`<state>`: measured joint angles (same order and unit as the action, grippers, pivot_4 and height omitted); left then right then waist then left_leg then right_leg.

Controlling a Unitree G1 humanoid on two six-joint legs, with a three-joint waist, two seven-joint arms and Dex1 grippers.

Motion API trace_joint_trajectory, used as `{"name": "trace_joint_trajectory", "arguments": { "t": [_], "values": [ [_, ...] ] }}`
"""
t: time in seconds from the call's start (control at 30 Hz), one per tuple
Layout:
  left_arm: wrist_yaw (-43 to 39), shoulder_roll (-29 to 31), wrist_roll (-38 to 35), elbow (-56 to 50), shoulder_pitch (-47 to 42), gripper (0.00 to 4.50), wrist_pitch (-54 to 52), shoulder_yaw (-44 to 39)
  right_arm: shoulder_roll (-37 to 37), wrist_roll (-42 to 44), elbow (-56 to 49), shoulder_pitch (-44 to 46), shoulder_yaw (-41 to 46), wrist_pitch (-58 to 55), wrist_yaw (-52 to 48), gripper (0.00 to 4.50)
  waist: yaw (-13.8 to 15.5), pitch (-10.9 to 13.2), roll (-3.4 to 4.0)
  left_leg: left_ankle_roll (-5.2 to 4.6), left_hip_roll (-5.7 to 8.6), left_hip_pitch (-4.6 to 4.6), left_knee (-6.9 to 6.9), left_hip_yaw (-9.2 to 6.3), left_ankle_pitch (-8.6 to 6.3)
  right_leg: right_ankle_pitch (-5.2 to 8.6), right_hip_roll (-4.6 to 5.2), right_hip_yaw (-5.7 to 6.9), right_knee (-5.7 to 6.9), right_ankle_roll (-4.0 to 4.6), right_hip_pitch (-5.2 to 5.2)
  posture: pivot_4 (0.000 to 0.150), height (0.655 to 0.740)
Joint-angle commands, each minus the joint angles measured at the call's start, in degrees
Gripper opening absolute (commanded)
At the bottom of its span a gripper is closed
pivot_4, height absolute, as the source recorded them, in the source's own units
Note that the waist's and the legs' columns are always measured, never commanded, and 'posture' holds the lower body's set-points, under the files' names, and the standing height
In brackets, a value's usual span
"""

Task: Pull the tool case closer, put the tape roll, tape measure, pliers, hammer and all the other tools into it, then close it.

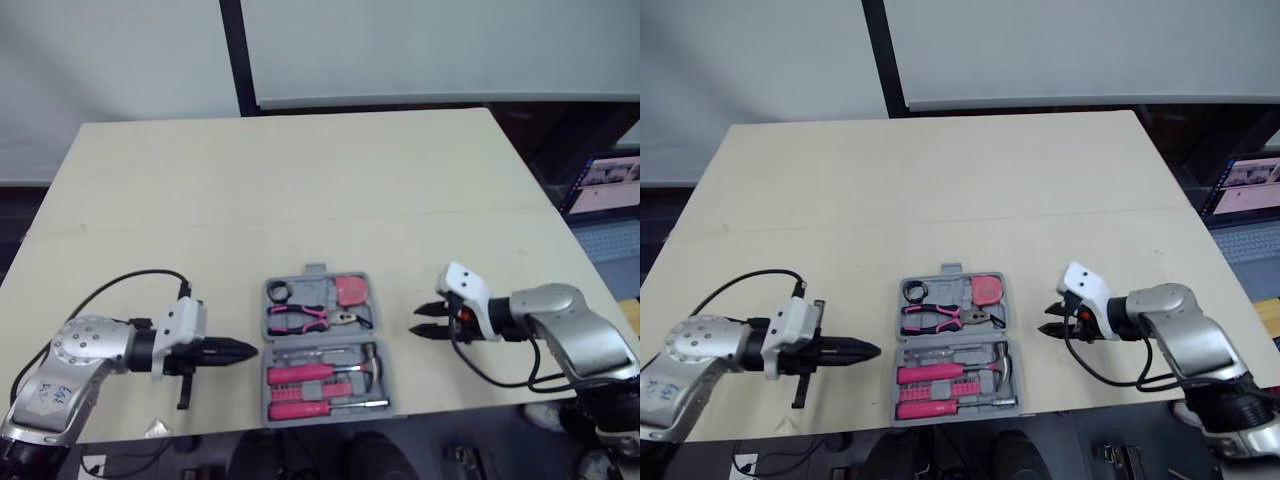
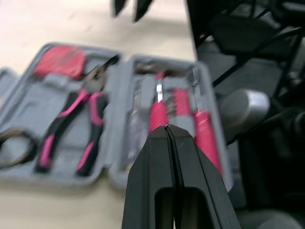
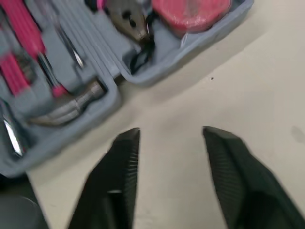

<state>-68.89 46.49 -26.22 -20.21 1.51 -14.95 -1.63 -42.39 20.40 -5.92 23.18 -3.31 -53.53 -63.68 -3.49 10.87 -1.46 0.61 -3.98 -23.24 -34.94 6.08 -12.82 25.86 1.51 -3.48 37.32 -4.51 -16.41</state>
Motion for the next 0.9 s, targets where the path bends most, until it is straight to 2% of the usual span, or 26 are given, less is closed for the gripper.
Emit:
{"name": "trace_joint_trajectory", "arguments": {
  "t": [0.03,0.07,0.3,0.57,0.9],
  "values": [
    [1.7,-3.6,2.9,0.8,0.0,0.0,1.9,5.3,3.3,6.3,4.5,4.5,4.7,-13.8,3.9,4.37,0.0,0.0,0.0,0.0,0.01,0.0,0.0,0.01,0.0,0.0,0.0,-0.01,-0.01,0.0,0.0,0.15,0.74],
    [1.9,-4.3,3.2,1.4,-0.3,0.0,2.0,6.0,4.0,7.0,5.5,5.4,5.2,-15.8,4.8,4.48,0.1,0.0,-0.01,-0.01,0.01,-0.02,-0.01,0.0,0.0,0.0,-0.01,0.0,-0.02,0.0,-0.02,0.15,0.74],
    [4.1,-9.1,11.2,11.1,-0.9,0.0,10.2,11.9,9.8,8.5,12.9,10.4,6.1,-23.0,12.0,4.48,0.1,0.0,0.05,-0.01,0.0,-0.12,0.03,0.04,-0.05,0.0,0.01,-0.01,-0.3,-0.01,-0.04,0.15,0.74],
    [4.0,-10.2,12.4,12.7,-0.4,0.0,12.3,13.8,13.6,7.9,19.0,14.1,5.6,-22.4,17.3,4.48,-0.1,0.0,0.06,-0.01,-0.01,-0.13,0.04,0.06,-0.05,-0.01,0.02,-0.01,-0.26,-0.01,-0.08,0.15,0.74],
    [5.1,-10.0,16.0,16.6,-0.1,0.0,14.2,15.1,16.3,6.7,24.9,16.5,2.4,-18.4,17.7,4.48,-0.4,0.0,0.07,-0.02,-0.01,-0.12,0.04,0.07,-0.06,-0.01,0.0,-0.01,-0.21,-0.02,-0.1,0.15,0.74]
  ]
}}
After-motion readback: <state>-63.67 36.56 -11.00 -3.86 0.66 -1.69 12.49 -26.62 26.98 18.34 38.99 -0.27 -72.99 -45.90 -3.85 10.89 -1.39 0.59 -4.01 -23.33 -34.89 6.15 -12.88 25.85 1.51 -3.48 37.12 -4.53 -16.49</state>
